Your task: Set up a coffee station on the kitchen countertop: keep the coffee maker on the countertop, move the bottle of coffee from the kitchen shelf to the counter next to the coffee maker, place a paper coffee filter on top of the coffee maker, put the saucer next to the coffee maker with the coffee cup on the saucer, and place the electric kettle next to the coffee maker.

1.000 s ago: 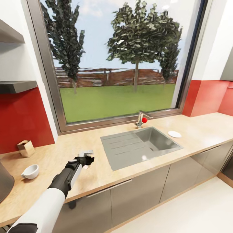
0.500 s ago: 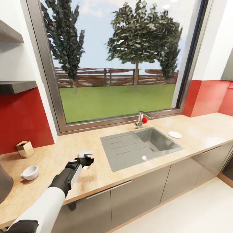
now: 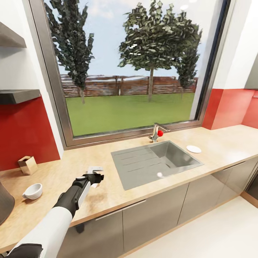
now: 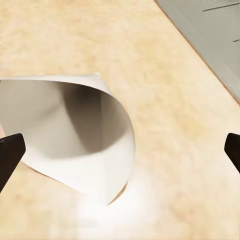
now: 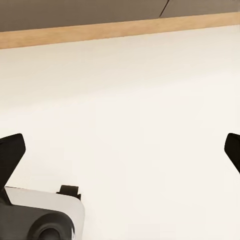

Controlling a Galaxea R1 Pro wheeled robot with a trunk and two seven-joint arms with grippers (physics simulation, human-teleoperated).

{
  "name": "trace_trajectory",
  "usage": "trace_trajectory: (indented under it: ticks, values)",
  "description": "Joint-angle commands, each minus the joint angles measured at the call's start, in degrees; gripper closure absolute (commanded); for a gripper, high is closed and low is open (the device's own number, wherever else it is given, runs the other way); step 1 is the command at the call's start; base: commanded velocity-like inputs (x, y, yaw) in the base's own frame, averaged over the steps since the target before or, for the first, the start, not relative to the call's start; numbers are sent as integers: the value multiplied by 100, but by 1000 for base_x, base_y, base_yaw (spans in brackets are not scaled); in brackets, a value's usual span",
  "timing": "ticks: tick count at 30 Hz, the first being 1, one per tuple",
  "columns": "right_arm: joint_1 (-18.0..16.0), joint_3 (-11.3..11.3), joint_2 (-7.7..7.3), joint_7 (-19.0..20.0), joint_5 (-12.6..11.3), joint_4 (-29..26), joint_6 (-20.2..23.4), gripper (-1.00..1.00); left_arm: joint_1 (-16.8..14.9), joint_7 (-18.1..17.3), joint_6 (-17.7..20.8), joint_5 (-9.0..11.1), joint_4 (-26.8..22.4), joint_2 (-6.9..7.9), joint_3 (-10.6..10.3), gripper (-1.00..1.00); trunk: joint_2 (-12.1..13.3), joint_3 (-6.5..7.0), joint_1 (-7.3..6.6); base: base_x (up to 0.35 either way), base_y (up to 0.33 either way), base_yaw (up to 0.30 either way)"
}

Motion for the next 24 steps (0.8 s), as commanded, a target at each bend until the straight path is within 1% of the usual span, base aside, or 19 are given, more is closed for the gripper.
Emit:
trace_trajectory:
  ticks: [1,6,8,12,13,14,18,24]
  values:
    - [-1,14,0,-36,53,3,-7,-100,0,22,29,8,-7,-1,-3,-100,-4,-2,2,0,0,0]
    - [-1,14,-5,-34,53,3,-7,-100,3,38,28,-17,8,5,-10,-100,-4,-2,2,0,0,0]
    - [-1,14,-3,-35,53,3,-7,-100,8,41,23,-76,54,46,-11,-100,-4,-2,2,0,0,0]
    - [-1,14,-1,-36,53,3,-7,-100,139,41,-83,-186,152,176,-1,-100,-4,-2,2,0,0,0]
    - [-1,14,0,-36,53,3,-7,-100,500,38,-124,-190,158,207,1,-100,-4,-2,2,0,0,0]
    - [-1,14,0,-37,53,3,-6,-100,555,31,-220,-189,164,222,4,-100,-4,-2,2,0,0,0]
    - [-1,14,-1,-38,53,3,-6,-100,605,9,-397,-188,169,234,-2,-100,-4,-2,2,0,0,0]
    - [-1,14,-1,-39,53,3,-7,-100,615,0,-435,-188,170,236,-3,-100,-4,-2,2,88,0,0]
